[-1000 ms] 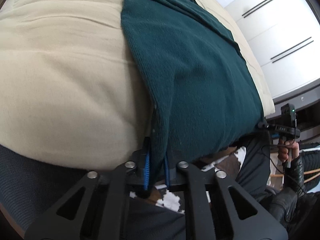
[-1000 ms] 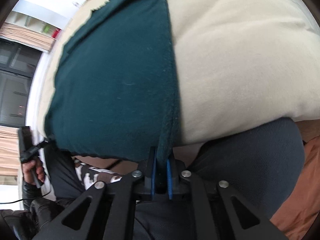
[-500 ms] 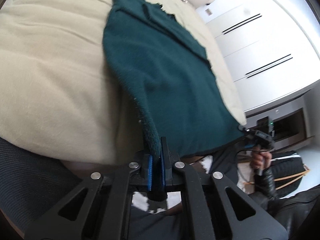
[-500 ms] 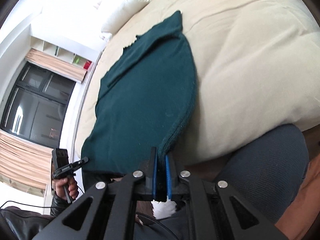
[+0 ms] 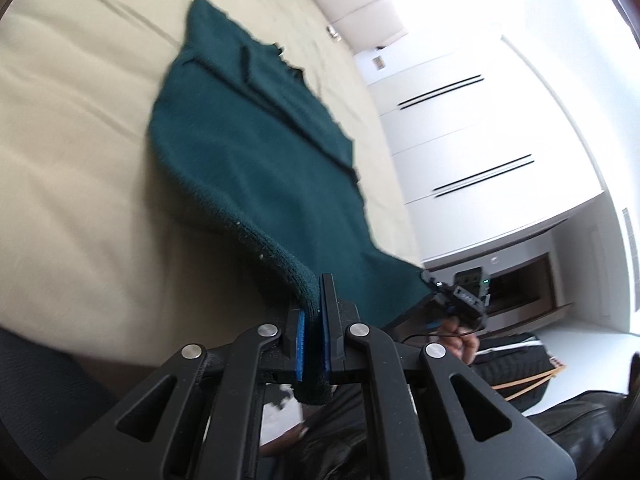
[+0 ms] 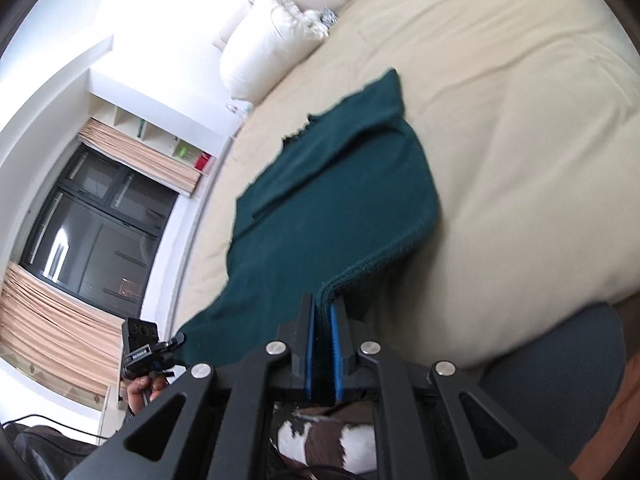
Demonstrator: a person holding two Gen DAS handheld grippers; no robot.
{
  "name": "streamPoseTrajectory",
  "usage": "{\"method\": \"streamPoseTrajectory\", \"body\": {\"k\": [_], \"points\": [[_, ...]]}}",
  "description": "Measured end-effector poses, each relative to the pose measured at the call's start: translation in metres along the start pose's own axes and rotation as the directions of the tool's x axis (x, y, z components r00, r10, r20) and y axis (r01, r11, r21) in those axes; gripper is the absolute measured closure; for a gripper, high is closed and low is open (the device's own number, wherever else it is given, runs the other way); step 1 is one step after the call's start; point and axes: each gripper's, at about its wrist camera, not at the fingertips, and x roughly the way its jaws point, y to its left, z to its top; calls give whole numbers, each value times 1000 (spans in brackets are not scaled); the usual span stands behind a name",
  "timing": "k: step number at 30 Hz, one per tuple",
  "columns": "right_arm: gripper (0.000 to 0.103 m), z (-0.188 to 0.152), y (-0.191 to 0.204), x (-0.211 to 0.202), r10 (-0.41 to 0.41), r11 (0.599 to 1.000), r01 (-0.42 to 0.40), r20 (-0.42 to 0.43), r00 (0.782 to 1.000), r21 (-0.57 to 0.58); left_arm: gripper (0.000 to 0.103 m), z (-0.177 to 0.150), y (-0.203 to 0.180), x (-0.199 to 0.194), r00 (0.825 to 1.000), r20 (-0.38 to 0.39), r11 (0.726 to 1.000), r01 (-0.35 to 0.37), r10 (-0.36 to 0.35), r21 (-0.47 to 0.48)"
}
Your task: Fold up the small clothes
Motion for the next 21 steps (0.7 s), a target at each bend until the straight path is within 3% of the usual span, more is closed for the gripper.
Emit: {"method": "streamPoseTrajectory", "body": {"k": [10, 21], "points": [[95, 48, 13, 9, 94, 994, -98, 90, 991, 41, 98, 69, -14, -1, 983, 120, 989, 143, -137, -41], [95, 126, 16, 60, 125, 986, -140, 145, 981, 95, 98, 168, -2, 24, 963, 220, 981, 175, -153, -80]]}}
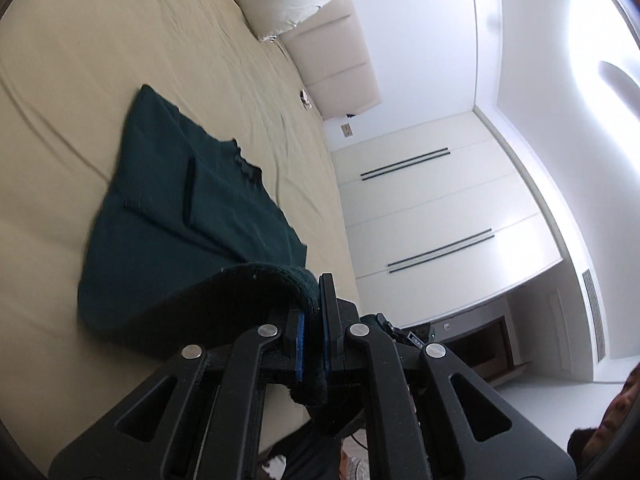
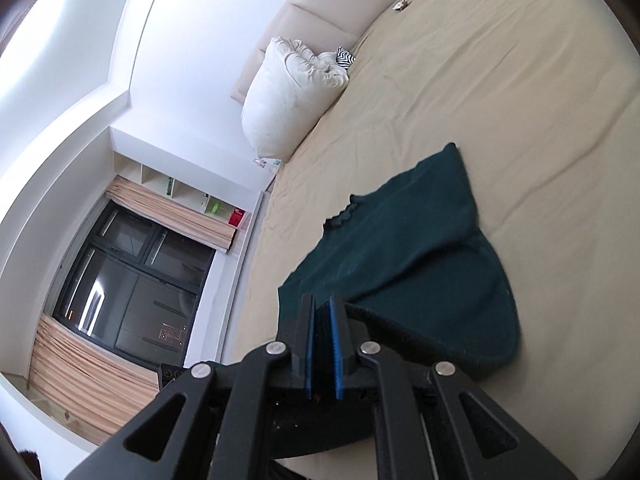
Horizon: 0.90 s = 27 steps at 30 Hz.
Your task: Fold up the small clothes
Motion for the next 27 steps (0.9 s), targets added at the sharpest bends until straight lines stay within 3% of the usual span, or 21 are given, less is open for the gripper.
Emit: {"method": "streamPoseTrajectory", "body": {"k": [10, 16, 18, 20, 21, 23, 25, 27], "points": [[95, 81, -21, 80, -47, 993, 42, 42, 998, 109, 98, 112, 46, 59, 997, 62, 993, -41, 48, -108], [95, 126, -54, 124, -184, 971, 171, 67, 981, 167, 98, 170, 80, 106, 990, 68, 984, -116, 127, -138], [95, 126, -52, 136, -250, 964, 245, 43, 967, 103, 98, 177, 100, 120, 981, 42, 971, -180, 189, -160], [89, 119, -40, 150, -270, 963, 270, -27, 962, -15, 98, 175, 117, 127, 982, 20, 966, -179, 186, -188], [73, 115, -32, 158, -321, 944, 315, -62, 945, -100, 98, 174, 125, 128, 981, 11, 962, -186, 192, -200], [58, 107, -16, 173, -430, 877, 396, -75, 900, -271, 98, 172, 136, 130, 978, 5, 954, -201, 207, -222], [57, 101, -7, 190, -499, 815, 423, -111, 859, -395, 97, 163, 144, 126, 981, 11, 953, -188, 196, -240], [57, 96, -4, 206, -516, 797, 403, -161, 841, -450, 97, 159, 145, 124, 984, 14, 954, -168, 177, -249]]}}
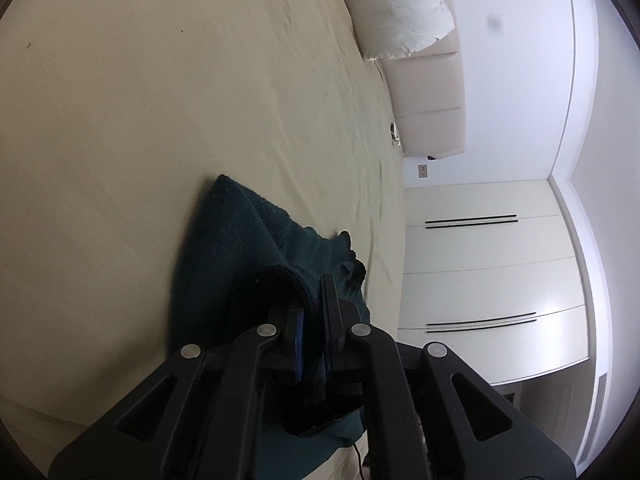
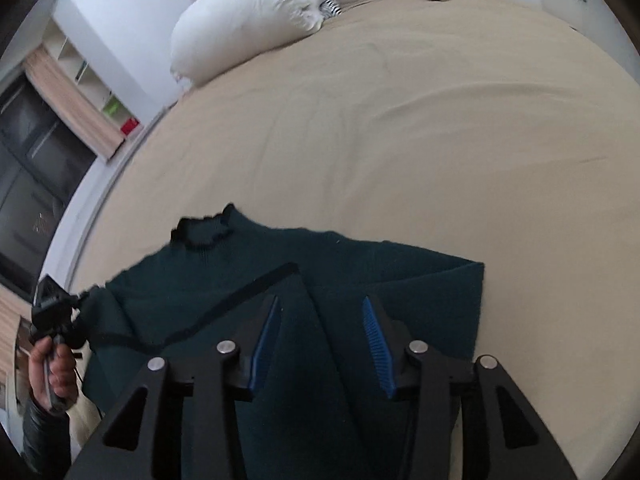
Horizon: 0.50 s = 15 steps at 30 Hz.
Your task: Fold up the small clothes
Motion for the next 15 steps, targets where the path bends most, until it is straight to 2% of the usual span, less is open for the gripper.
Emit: {"method": "streamPoseTrajectory", "body": {"k": [3, 5, 6, 7, 8, 9, 13, 15], "points": [[57, -3, 11, 20, -51, 997, 47, -62, 997, -68, 97, 0, -6, 2, 1000, -3, 1000, 14, -14, 23], [59, -12, 13, 28, -89, 991, 81, -70, 994, -102, 97, 0, -11, 4, 1000, -4, 999, 28, -28, 29], [75, -12, 16, 26, -76, 992, 69, -62, 995, -110, 97, -6, -16, 0, 999, -6, 999, 34, -34, 37], [84, -12, 18, 22, -67, 991, 60, -54, 996, -117, 97, -6, -18, 1, 999, -8, 998, 37, -37, 45], [92, -9, 21, 19, -88, 988, 83, -31, 996, -133, 97, -6, -20, 2, 999, -6, 998, 39, -39, 46], [94, -9, 23, 13, -93, 985, 91, -6, 996, -144, 97, -5, -20, -2, 999, -5, 998, 45, -45, 46], [95, -1, 16, -10, -69, 991, 79, 91, 993, -104, 97, -1, -24, 7, 999, 11, 997, 46, -47, 54], [96, 4, 3, -20, -53, 998, 58, 148, 988, -28, 97, 0, -26, 8, 999, 27, 998, 43, -44, 47]]}}
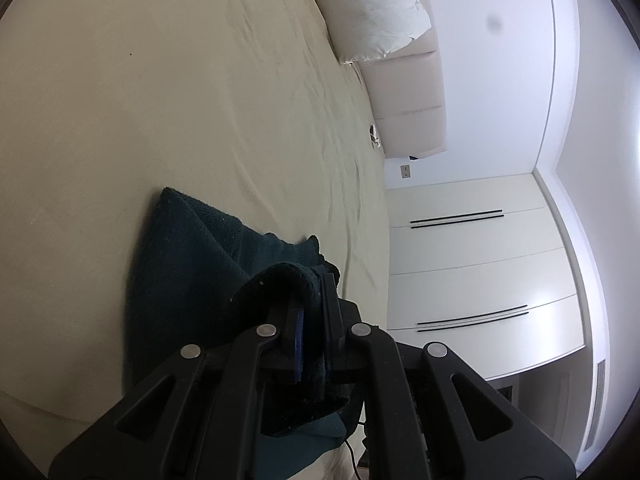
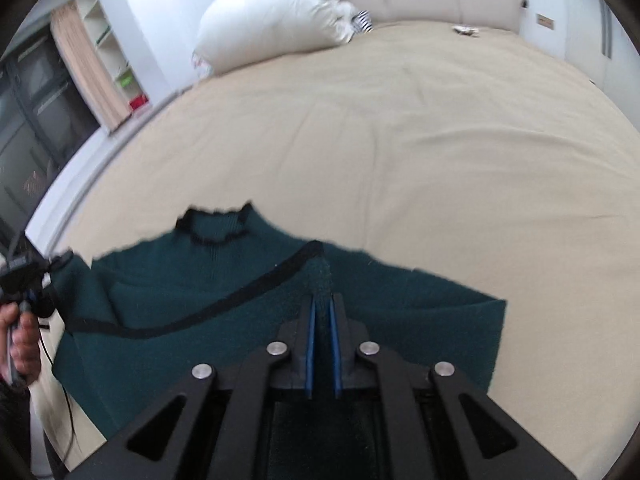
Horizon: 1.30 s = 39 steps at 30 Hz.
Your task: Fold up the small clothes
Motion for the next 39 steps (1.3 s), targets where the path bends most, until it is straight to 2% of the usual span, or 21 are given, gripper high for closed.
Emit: {"method": "streamPoseTrajectory", "body": {"k": [3, 7, 10, 12, 14, 16, 18, 21, 24, 26, 29, 30, 33, 35, 37, 39], "points": [[96, 6, -31, 2, -20, 990, 15, 37, 999, 139, 97, 12, 4, 0, 999, 45, 1000, 3, -2, -29], [96, 2, -73, 8, -59, 952, 35, 69, 996, 303, 97, 31, 25, -2, 994, 105, 991, 15, -1, -132], [94, -8, -97, 19, -82, 920, 69, 16, 996, 386, 95, 40, 37, -2, 990, 130, 985, -33, 55, -168], [94, -12, -101, 16, -71, 918, 52, 35, 997, 392, 82, 44, 43, -7, 990, 121, 980, -55, 79, -190], [89, -11, -93, 12, -84, 928, 61, 46, 995, 368, 32, 43, 42, -19, 987, 146, 982, -45, 72, -182], [84, -8, -86, 6, -100, 934, 73, 60, 993, 349, 26, 39, 31, -39, 978, 192, 989, -54, 80, -137], [79, -8, -76, -5, -99, 947, 68, 83, 992, 316, 25, 34, 20, -50, 981, 169, 994, -84, 96, -76], [68, -11, -57, -6, -116, 965, 95, 75, 990, 243, 25, 9, -1, -51, 985, 112, 988, -138, 130, 64], [67, -22, -45, -16, -133, 976, 120, 62, 989, 182, 25, -22, -12, -49, 972, 81, 953, -231, 219, 196], [67, -30, -41, -22, -134, 980, 125, 48, 990, 156, 25, -41, -8, -42, 960, 54, 933, -279, 274, 229], [64, -44, -35, -29, -142, 984, 139, 19, 990, 112, 28, -64, -1, -34, 949, 18, 914, -307, 313, 267], [61, -48, -34, -31, -156, 983, 154, 16, 988, 105, 31, -69, 0, -33, 945, 15, 905, -318, 327, 284], [58, -62, -42, -40, -162, 976, 158, 14, 987, 150, 49, -82, -1, -31, 933, 26, 878, -346, 358, 331], [58, -71, -52, -49, -145, 969, 138, 19, 989, 206, 71, -86, -1, -34, 931, 23, 871, -350, 365, 345], [58, -78, -58, -55, -131, 962, 123, 18, 991, 242, 73, -90, -2, -37, 929, 28, 862, -354, 369, 363], [58, -84, -63, -62, -112, 959, 103, 17, 994, 265, 78, -85, -12, -13, 917, 43, 840, -382, 397, 385]]}}
